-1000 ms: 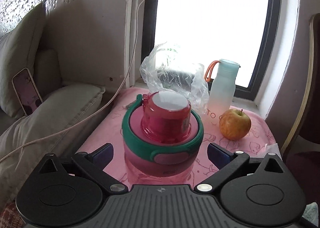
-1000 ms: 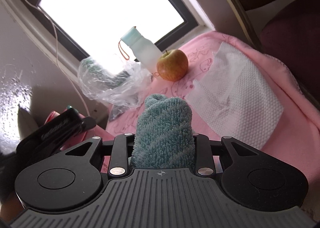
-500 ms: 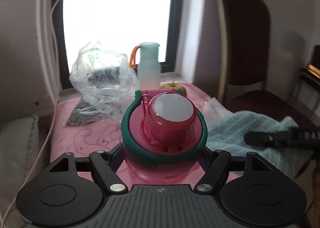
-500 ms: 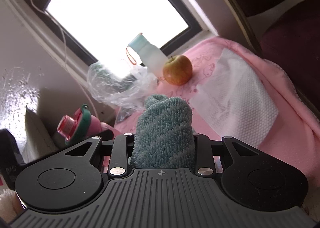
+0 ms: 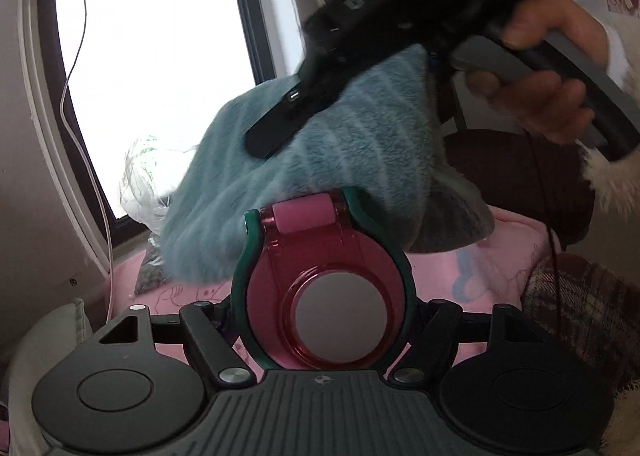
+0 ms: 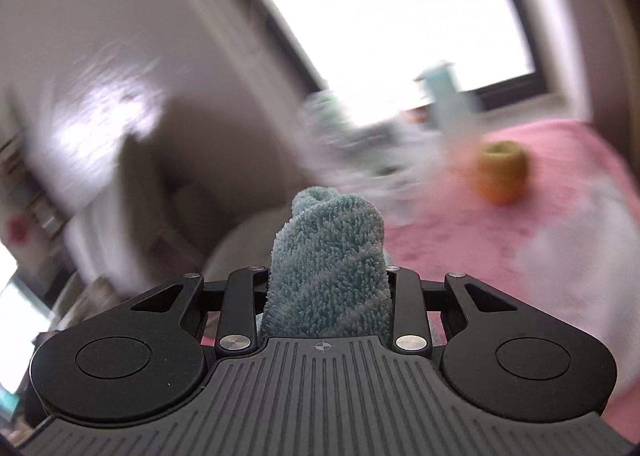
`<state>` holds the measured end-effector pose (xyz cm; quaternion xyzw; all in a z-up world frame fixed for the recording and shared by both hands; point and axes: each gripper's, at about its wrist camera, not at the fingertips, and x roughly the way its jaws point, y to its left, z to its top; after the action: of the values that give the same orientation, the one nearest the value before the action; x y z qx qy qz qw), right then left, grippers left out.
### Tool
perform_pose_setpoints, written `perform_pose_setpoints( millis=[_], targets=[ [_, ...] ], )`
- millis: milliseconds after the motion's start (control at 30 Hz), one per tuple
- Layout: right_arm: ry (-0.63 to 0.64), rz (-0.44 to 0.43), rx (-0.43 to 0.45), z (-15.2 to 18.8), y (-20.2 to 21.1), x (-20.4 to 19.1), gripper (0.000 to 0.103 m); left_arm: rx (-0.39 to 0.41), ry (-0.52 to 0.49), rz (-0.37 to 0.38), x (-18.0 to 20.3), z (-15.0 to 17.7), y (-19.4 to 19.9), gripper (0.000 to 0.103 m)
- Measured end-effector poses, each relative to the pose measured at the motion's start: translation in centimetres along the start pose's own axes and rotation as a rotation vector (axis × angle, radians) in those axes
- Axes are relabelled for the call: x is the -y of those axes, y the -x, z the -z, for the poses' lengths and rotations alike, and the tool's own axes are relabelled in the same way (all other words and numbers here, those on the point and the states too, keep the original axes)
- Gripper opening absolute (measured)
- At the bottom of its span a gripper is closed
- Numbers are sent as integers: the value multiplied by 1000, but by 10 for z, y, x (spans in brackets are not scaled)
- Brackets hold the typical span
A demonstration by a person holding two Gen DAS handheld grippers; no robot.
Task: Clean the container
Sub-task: 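Hold the bottle with the left gripper while the right gripper rubs the towel over its lid, then turn the bottle upright with the left gripper while the right gripper pulls the towel away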
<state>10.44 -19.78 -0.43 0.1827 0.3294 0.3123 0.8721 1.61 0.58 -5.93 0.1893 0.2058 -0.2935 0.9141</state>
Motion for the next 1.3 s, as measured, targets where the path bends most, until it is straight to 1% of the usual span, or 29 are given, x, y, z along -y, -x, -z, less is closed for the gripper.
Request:
perform_pose_setpoints(
  millis=[33, 67, 100, 133, 167, 233, 300, 367, 400, 433, 500, 567, 600, 667, 733, 767, 800, 833, 867, 933, 967, 1033, 1100, 1233, 1267, 1300],
  targets=[
    [43, -49, -75, -9, -11, -9, 37, 1, -13, -2, 2, 0, 0, 71],
    [88, -68, -151, -15, -24, -17, 35, 2, -18, -3, 2, 0, 0, 71],
    [135, -40, -220, -17, -41, -24, 32, 2, -17, -3, 2, 0, -1, 72],
    [173, 4, -272, -16, -56, -28, 32, 5, -15, -3, 1, 1, 0, 72],
    [195, 62, -300, -14, -71, -26, 32, 6, -1, -2, -1, 2, 0, 72],
    [212, 201, -319, -8, -99, -15, 31, 7, 55, 0, -8, 2, -1, 72],
    [166, 353, -319, -1, -119, 11, 31, 0, 134, 2, -19, 1, -2, 72],
    [79, 444, -351, 10, -124, 43, 30, -10, 174, -1, -27, 1, -3, 72],
    [40, 447, -354, 14, -121, 55, 30, -15, 183, -4, -29, 1, -4, 72],
    [11, 420, -340, 17, -111, 61, 30, -18, 187, -6, -30, 2, -4, 72],
    [-28, 406, -326, 20, -90, 69, 30, -22, 196, -10, -31, 3, -5, 72],
    [-24, 424, -280, 17, -66, 62, 30, -22, 201, -12, -30, 3, -5, 72],
    [-16, 405, -239, 14, -54, 55, 30, -22, 201, -13, -29, 3, -5, 72],
    [0, 310, -144, 6, -29, 33, 30, -26, 195, -17, -27, 2, -5, 72],
    [23, 162, -63, -3, -14, 10, 30, -32, 188, -21, -24, 1, -5, 72],
    [37, 80, -43, -5, -11, 0, 31, -36, 186, -23, -23, 0, -5, 72],
    [54, 10, -45, -6, -14, -9, 31, -42, 183, -24, -22, -2, -5, 72],
    [75, -39, -59, -6, -19, -17, 32, -51, 180, -24, -22, -2, -5, 72],
    [96, -49, -74, -3, -27, -21, 32, -61, 178, -24, -21, -3, -5, 72],
    [139, 17, -104, 4, -48, -21, 33, -79, 176, -20, -21, -4, -4, 72],
    [128, 61, -117, 8, -58, -16, 33, -88, 177, -16, -22, -5, -4, 72],
    [31, 161, -134, 12, -73, 9, 33, -95, 176, -10, -25, -9, -6, 72],
    [-49, 219, -137, 17, -75, 32, 33, -94, 168, -8, -26, -16, -11, 72],
    [-85, 342, -196, 34, -68, 57, 33, -87, 165, 8, -34, -35, -30, 72],
    [-97, 361, -197, 39, -64, 62, 33, -90, 167, 12, -37, -40, -36, 72],
    [-117, 363, -174, 43, -56, 66, 33, -96, 168, 15, -40, -44, -43, 72]
  ],
)
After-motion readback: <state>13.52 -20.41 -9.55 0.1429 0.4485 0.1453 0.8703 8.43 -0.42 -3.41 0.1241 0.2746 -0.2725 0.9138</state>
